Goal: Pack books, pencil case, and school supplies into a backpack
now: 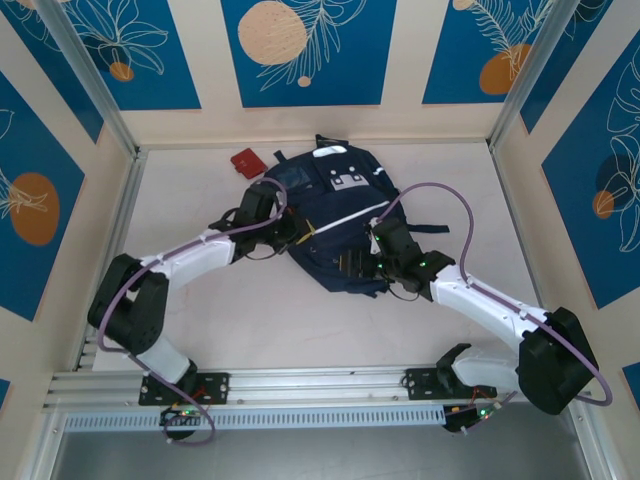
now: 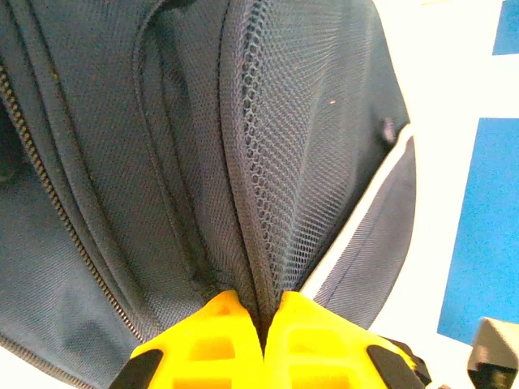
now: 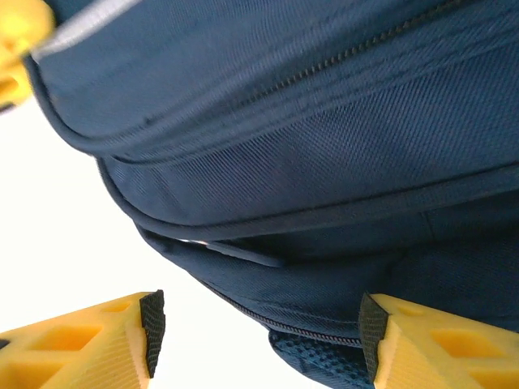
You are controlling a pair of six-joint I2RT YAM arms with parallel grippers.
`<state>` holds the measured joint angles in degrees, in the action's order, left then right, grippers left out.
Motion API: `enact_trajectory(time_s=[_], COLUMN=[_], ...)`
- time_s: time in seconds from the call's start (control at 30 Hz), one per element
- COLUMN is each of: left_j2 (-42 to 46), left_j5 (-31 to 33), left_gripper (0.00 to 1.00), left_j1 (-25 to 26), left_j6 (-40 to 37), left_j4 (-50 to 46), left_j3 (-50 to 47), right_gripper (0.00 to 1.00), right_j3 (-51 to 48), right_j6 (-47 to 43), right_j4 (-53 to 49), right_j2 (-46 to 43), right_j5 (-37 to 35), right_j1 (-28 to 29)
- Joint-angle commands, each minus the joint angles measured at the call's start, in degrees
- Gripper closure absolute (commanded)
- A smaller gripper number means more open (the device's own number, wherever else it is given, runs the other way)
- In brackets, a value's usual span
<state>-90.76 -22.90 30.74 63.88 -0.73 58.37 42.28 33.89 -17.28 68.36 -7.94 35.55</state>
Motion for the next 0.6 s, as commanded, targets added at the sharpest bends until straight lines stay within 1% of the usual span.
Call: enact_trajectory(time_s=[0.0, 0.17, 0.3, 0.43, 0.57], left_j2=[4.2, 4.8, 4.4, 4.2, 4.4], left_j5=[-3.2, -3.6, -3.9, -4.4, -4.8], left_gripper=[1.0, 1.0, 1.0, 1.0, 1.0], left_j1=[-0.7, -0.9, -1.0, -1.0, -1.0], left_j6=[-2.4, -2.4, -2.2, -2.1, -2.2], left_j4=[-0.6, -1.0, -1.0, -0.8, -0.9], left_j3=[2.9, 4.3, 5.1, 5.6, 5.7], right_gripper=[0.32, 0.28, 0.27, 0.27, 0.29], right_j3=[2.7, 3.7, 2.4, 0.6, 1.3], right_j6=[-3.3, -3.0, -0.7, 0.8, -0.6], right_j4=[-1.4, -1.0, 1.2, 3.5, 5.5], right_j2=[0.5, 1.7, 3.0, 3.8, 5.4], right_j5=[4.4, 6.0, 7.7, 6.1, 4.1], right_j1=[0.4, 0.9, 1.9, 3.7, 4.0])
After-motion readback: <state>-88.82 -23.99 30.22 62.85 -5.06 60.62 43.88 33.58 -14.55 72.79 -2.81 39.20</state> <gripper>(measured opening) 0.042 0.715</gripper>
